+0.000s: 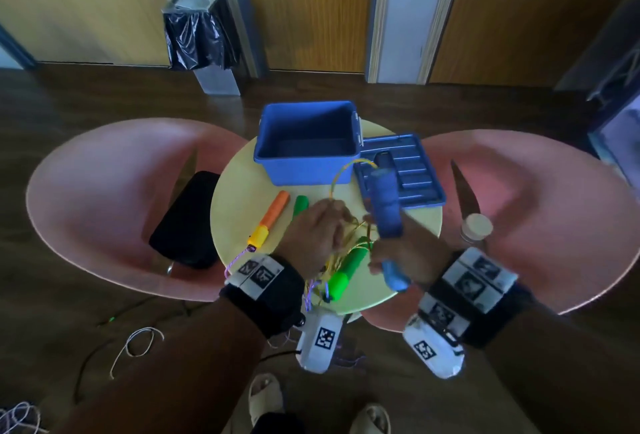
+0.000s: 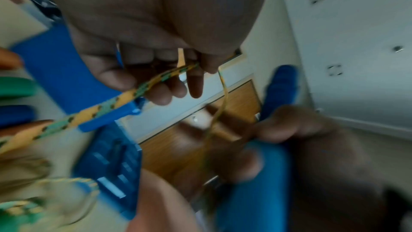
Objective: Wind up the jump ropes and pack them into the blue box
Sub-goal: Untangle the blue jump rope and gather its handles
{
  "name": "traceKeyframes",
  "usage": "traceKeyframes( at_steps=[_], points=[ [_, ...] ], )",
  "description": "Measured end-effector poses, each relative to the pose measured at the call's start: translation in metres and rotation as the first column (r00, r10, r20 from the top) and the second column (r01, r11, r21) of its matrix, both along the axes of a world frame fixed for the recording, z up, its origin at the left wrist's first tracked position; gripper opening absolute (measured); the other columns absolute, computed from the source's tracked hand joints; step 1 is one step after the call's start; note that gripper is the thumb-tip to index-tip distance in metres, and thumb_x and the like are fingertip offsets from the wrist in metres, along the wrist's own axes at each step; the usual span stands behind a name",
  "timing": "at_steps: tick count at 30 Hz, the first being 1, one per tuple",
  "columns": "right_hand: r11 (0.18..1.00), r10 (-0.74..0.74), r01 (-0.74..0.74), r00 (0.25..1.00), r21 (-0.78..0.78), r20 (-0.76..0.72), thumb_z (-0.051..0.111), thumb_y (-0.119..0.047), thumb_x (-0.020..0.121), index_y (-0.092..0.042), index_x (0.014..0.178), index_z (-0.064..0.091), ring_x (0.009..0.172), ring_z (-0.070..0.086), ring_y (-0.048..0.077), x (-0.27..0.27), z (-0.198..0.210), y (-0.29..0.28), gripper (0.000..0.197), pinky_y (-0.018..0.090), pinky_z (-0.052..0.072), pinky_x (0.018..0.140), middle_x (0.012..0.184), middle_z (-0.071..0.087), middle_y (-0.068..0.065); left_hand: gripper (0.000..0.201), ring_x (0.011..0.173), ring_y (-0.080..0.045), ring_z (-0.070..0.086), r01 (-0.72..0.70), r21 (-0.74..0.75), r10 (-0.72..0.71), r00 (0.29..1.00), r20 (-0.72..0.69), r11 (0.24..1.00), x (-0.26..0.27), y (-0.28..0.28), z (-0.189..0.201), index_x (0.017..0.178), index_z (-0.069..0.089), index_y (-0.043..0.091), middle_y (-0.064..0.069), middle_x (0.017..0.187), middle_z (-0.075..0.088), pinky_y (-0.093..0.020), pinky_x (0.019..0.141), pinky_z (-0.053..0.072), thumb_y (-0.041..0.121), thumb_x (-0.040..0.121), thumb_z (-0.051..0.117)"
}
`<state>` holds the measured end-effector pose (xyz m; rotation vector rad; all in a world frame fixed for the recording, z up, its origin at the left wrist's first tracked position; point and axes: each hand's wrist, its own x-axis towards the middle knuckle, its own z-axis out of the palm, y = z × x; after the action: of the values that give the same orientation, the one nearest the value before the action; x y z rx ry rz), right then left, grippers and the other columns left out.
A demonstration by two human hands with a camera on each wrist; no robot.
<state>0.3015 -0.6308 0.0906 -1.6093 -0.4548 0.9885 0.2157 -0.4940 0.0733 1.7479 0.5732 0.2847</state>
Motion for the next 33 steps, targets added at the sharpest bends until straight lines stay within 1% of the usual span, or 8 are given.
traceKeyframes(
  at_steps=[2, 6, 11, 15, 20, 25, 29, 33],
  points=[
    [0.996, 0.08, -0.083, 0.992, -0.021, -0.101, 0.06, 0.006, 0.062, -0.009, 0.07, 0.061, 0.041, 0.053, 0.018, -0.013, -0.014, 0.003, 0.017, 0.034, 0.046, 0.057, 0.049, 0.055, 0.003, 0.038, 0.05, -0.01, 0.051, 0.038, 0.0, -0.038, 0.996, 0.079, 0.999, 0.006, -0.002, 0.022, 0.077, 0.057, 0.004, -0.009, 0.06, 0.053, -0.019, 0.051, 0.044, 0.023, 0.104, 0.041],
    [0.994, 0.072, -0.05, 0.966, 0.093, -0.249, 0.063, -0.004, 0.063, -0.022, 0.059, 0.07, 0.043, 0.054, 0.017, -0.024, -0.027, 0.014, 0.019, 0.035, 0.048, 0.058, 0.051, 0.06, -0.003, 0.041, 0.057, -0.01, 0.055, 0.078, 0.117, -0.089, 0.992, 0.085, 0.99, 0.012, 0.001, 0.036, 0.083, 0.056, -0.001, -0.001, 0.067, 0.057, -0.03, 0.057, 0.048, 0.034, 0.102, 0.047],
    [0.997, 0.046, -0.04, 0.993, 0.064, -0.106, 0.065, 0.001, 0.084, -0.014, 0.067, 0.063, 0.05, 0.054, 0.019, -0.012, -0.028, 0.02, 0.024, 0.032, 0.046, 0.056, 0.059, 0.057, 0.003, 0.027, 0.068, -0.009, 0.057, -0.003, 0.149, -0.011, 0.996, 0.089, 0.989, 0.006, 0.014, 0.018, 0.076, 0.067, 0.029, 0.005, 0.073, 0.063, -0.033, 0.071, 0.049, 0.041, 0.096, 0.052],
    [0.985, -0.021, 0.033, 0.997, 0.169, -0.071, 0.07, -0.015, 0.074, -0.022, 0.055, 0.06, 0.052, 0.054, 0.026, -0.002, -0.014, 0.015, 0.022, 0.033, 0.044, 0.058, 0.057, 0.056, 0.009, 0.025, 0.09, -0.022, 0.064, 0.173, 0.036, -0.173, 0.985, -0.006, 0.984, -0.006, 0.025, -0.026, 0.098, 0.066, 0.039, 0.005, 0.094, 0.068, -0.045, 0.085, 0.051, 0.048, 0.077, 0.058],
    [0.888, -0.045, 0.139, 0.975, 0.437, -0.22, 0.068, -0.009, 0.065, -0.009, 0.063, 0.052, 0.045, 0.048, 0.025, 0.003, 0.026, 0.01, 0.016, 0.037, 0.047, 0.061, 0.057, 0.048, 0.013, 0.032, 0.086, 0.009, 0.062, 0.4, -0.066, -0.402, 0.87, -0.286, 0.914, -0.029, -0.003, -0.079, 0.103, 0.059, 0.043, 0.011, 0.102, 0.066, -0.015, 0.081, 0.047, 0.042, 0.076, 0.077],
    [0.769, 0.023, 0.176, 0.953, 0.614, -0.303, 0.068, -0.008, 0.063, -0.016, 0.059, 0.051, 0.045, 0.05, 0.022, 0.009, 0.062, 0.003, 0.02, 0.042, 0.053, 0.075, 0.061, 0.046, 0.006, 0.023, 0.078, -0.012, 0.064, 0.346, 0.228, -0.217, 0.867, -0.449, 0.91, -0.024, -0.013, -0.115, 0.093, 0.068, 0.023, 0.0, 0.086, 0.07, -0.027, 0.074, 0.052, 0.044, 0.087, 0.062],
    [0.651, 0.041, 0.184, 0.96, 0.736, -0.276, 0.07, -0.013, 0.062, -0.018, 0.06, 0.054, 0.047, 0.052, 0.021, 0.014, 0.077, -0.006, 0.016, 0.043, 0.052, 0.084, 0.064, 0.051, 0.005, 0.035, 0.074, -0.023, 0.061, 0.337, 0.213, -0.158, 0.799, -0.58, 0.917, -0.019, -0.019, -0.122, 0.087, 0.064, 0.024, 0.0, 0.084, 0.068, -0.031, 0.069, 0.048, 0.055, 0.091, 0.046],
    [0.809, -0.29, 0.333, 0.943, 0.485, -0.163, 0.06, -0.003, 0.075, -0.021, 0.056, 0.063, 0.044, 0.053, 0.02, 0.019, 0.041, -0.013, 0.027, 0.044, 0.049, 0.072, 0.074, 0.065, 0.016, 0.055, 0.077, -0.033, 0.063, 0.203, 0.214, -0.056, 0.837, -0.544, 0.956, -0.01, -0.018, -0.101, 0.074, 0.064, 0.016, -0.012, 0.071, 0.063, -0.039, 0.077, 0.051, 0.054, 0.099, 0.033]
  ],
)
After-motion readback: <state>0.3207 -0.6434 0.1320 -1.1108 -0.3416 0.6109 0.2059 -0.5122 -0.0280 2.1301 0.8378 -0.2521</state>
